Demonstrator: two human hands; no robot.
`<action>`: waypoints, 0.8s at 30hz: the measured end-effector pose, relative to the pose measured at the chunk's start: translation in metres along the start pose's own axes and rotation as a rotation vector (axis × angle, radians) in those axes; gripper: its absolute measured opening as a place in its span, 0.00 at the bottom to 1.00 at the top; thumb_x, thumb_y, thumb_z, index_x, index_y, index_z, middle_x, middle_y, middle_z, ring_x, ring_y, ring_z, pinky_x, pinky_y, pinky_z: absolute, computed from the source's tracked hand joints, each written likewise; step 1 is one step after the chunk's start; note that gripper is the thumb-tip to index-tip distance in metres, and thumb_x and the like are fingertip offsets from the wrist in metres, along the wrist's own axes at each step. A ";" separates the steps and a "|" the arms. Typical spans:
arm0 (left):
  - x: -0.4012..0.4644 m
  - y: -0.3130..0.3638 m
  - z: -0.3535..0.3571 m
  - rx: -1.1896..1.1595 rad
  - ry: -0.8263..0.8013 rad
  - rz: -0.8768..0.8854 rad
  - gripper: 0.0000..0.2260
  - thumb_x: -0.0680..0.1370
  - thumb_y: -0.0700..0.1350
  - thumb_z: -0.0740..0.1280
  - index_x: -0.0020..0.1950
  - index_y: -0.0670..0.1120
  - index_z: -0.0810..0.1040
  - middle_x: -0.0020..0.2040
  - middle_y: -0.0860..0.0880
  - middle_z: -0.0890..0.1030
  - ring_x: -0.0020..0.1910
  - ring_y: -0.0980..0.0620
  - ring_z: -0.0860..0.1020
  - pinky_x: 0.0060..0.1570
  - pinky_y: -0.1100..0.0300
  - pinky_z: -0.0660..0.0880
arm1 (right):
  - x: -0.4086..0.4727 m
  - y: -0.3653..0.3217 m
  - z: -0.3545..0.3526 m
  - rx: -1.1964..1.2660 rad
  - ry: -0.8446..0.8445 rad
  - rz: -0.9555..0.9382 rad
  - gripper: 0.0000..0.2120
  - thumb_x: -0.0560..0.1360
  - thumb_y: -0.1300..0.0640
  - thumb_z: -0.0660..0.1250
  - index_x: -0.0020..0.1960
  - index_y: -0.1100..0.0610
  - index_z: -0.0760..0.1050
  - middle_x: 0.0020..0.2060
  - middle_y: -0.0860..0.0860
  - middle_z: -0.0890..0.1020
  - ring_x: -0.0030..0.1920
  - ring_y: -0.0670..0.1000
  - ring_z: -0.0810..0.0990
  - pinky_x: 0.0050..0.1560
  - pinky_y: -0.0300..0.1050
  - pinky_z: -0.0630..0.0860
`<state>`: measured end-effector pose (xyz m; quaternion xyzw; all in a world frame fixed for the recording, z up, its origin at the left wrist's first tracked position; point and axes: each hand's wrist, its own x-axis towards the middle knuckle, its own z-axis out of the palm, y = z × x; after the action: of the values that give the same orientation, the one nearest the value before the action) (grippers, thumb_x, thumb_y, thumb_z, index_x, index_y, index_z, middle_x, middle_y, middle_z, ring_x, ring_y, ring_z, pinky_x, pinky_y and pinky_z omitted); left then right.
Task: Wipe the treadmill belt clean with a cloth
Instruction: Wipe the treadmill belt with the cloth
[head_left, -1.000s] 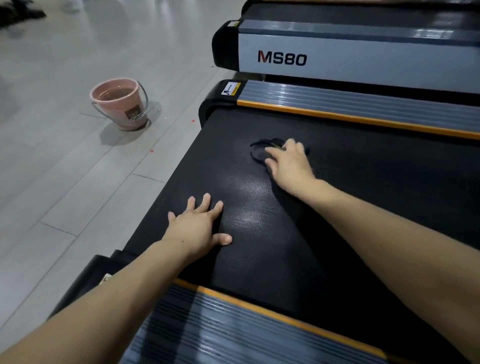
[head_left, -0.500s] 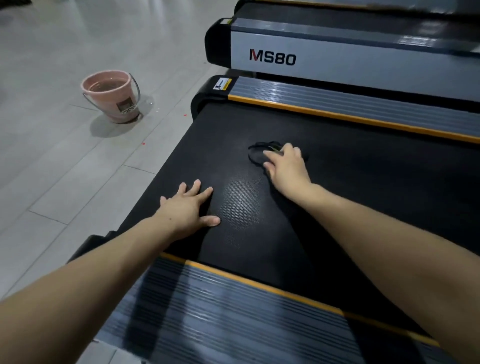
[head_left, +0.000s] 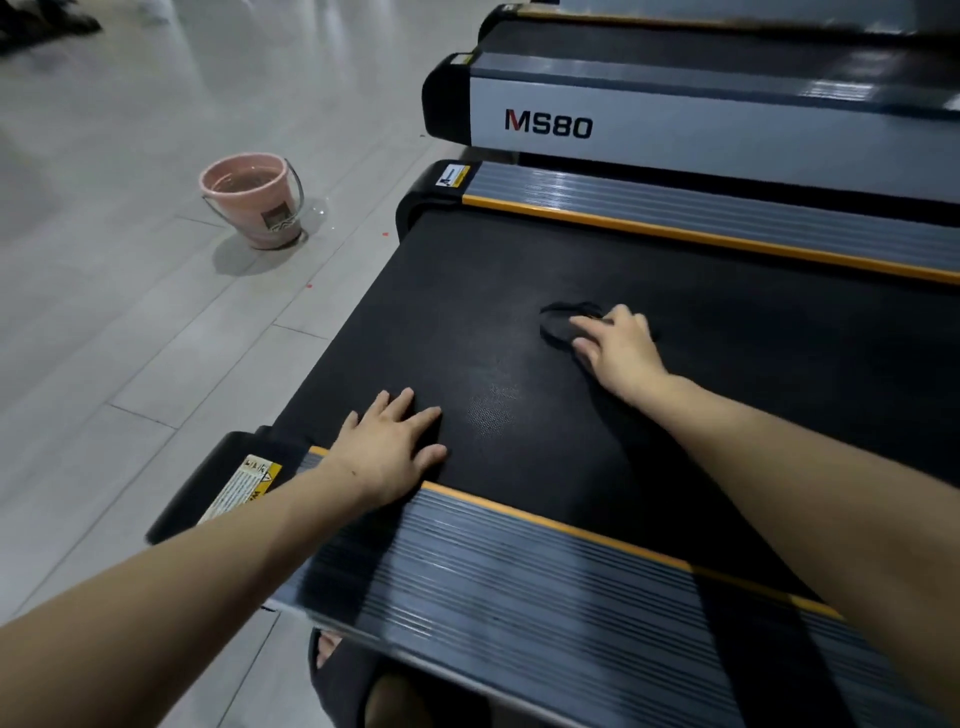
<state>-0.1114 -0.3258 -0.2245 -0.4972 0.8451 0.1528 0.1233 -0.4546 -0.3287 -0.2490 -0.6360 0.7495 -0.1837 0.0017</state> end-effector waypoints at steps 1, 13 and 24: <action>-0.003 0.002 0.000 -0.017 -0.006 -0.006 0.27 0.83 0.64 0.53 0.81 0.61 0.56 0.84 0.50 0.49 0.82 0.45 0.46 0.78 0.39 0.51 | 0.000 0.001 -0.001 -0.007 -0.026 0.069 0.18 0.81 0.46 0.61 0.70 0.47 0.75 0.57 0.56 0.71 0.57 0.60 0.68 0.64 0.55 0.70; -0.007 0.015 0.023 -0.157 0.344 0.009 0.18 0.80 0.51 0.58 0.69 0.61 0.73 0.76 0.54 0.68 0.78 0.53 0.60 0.77 0.36 0.51 | -0.105 0.007 -0.028 0.140 -0.227 -0.606 0.15 0.79 0.49 0.67 0.65 0.46 0.79 0.52 0.53 0.76 0.48 0.52 0.71 0.54 0.43 0.71; -0.004 0.013 0.025 -0.170 0.384 0.031 0.17 0.79 0.48 0.60 0.66 0.57 0.76 0.73 0.53 0.70 0.76 0.52 0.62 0.78 0.38 0.51 | -0.125 -0.007 -0.028 0.269 -0.210 -0.374 0.16 0.79 0.44 0.63 0.64 0.44 0.79 0.49 0.49 0.73 0.49 0.52 0.71 0.53 0.49 0.74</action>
<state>-0.1198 -0.3072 -0.2442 -0.5127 0.8448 0.1277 -0.0848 -0.4307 -0.2024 -0.2501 -0.7731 0.5835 -0.2118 0.1305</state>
